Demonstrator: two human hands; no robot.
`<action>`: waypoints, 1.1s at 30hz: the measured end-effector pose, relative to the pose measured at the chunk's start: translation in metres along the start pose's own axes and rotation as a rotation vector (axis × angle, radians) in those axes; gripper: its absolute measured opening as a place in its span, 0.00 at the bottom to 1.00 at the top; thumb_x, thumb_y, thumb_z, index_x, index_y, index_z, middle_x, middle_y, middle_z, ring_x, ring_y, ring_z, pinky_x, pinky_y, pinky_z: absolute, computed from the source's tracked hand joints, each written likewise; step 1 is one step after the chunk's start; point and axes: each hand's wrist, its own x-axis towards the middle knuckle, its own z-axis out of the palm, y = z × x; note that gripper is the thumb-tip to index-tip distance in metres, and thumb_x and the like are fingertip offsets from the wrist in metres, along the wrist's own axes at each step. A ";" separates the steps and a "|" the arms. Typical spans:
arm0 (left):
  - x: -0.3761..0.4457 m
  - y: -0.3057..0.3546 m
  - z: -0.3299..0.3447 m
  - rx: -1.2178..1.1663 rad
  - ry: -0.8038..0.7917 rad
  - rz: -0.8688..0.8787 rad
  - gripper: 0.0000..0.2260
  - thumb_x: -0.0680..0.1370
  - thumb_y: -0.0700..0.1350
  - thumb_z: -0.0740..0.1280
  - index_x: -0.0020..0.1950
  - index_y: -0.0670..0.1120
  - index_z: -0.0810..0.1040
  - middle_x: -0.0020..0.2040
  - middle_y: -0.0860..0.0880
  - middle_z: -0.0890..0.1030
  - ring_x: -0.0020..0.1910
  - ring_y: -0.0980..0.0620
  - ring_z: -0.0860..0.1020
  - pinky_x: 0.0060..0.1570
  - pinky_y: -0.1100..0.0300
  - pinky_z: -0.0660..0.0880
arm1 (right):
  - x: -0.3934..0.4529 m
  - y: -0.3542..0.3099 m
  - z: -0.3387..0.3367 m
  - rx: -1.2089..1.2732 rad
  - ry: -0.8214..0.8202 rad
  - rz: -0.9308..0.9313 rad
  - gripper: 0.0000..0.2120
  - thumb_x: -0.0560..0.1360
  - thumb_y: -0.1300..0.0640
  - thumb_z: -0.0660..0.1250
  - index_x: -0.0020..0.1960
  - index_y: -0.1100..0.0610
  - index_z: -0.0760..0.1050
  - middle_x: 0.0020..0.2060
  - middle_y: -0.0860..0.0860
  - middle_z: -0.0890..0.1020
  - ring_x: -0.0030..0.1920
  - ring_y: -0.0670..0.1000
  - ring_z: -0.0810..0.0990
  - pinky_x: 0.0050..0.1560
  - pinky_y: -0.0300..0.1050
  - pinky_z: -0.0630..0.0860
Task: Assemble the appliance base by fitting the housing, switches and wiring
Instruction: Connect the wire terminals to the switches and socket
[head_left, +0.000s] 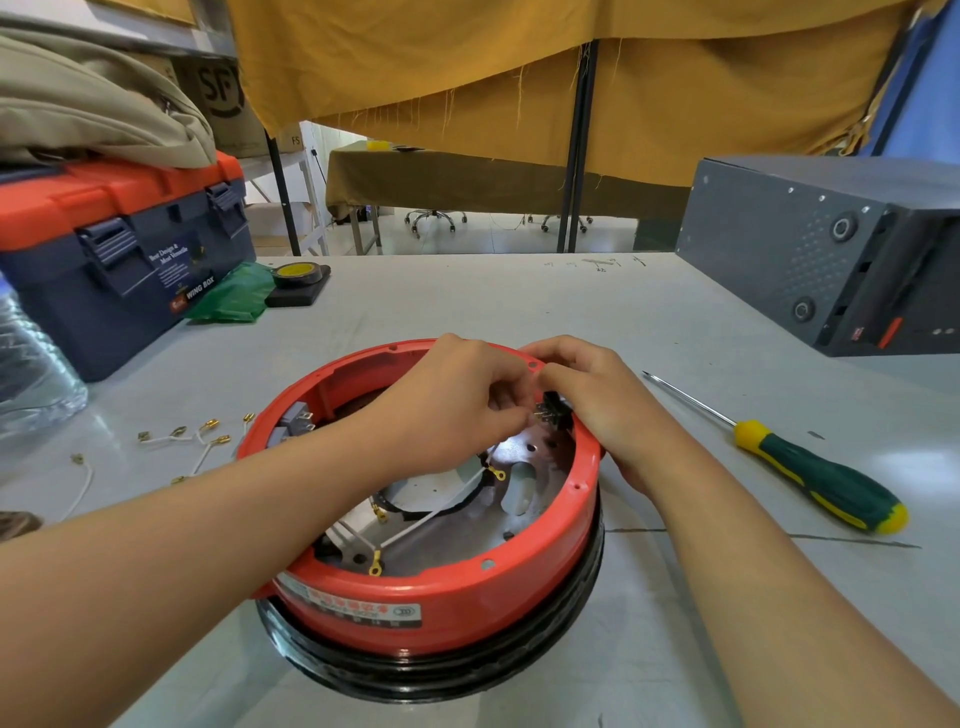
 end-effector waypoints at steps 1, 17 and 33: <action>0.000 0.000 0.000 0.009 0.002 0.007 0.02 0.70 0.36 0.70 0.38 0.42 0.81 0.33 0.51 0.81 0.34 0.63 0.76 0.35 0.75 0.68 | 0.000 0.000 0.000 -0.004 -0.001 -0.004 0.11 0.73 0.62 0.62 0.50 0.52 0.80 0.49 0.53 0.83 0.52 0.57 0.80 0.59 0.59 0.75; 0.000 0.003 0.003 0.066 0.005 0.016 0.04 0.71 0.36 0.68 0.38 0.42 0.81 0.33 0.50 0.82 0.31 0.63 0.75 0.35 0.75 0.67 | -0.004 -0.004 0.000 -0.038 -0.006 -0.040 0.11 0.73 0.63 0.61 0.50 0.53 0.79 0.47 0.51 0.82 0.51 0.55 0.80 0.56 0.54 0.75; -0.002 0.000 -0.003 -0.079 -0.065 -0.056 0.03 0.71 0.36 0.70 0.42 0.42 0.82 0.35 0.49 0.83 0.34 0.60 0.79 0.37 0.70 0.74 | -0.004 -0.003 -0.003 -0.018 -0.021 -0.020 0.10 0.73 0.62 0.62 0.49 0.53 0.80 0.48 0.52 0.82 0.51 0.55 0.80 0.58 0.57 0.76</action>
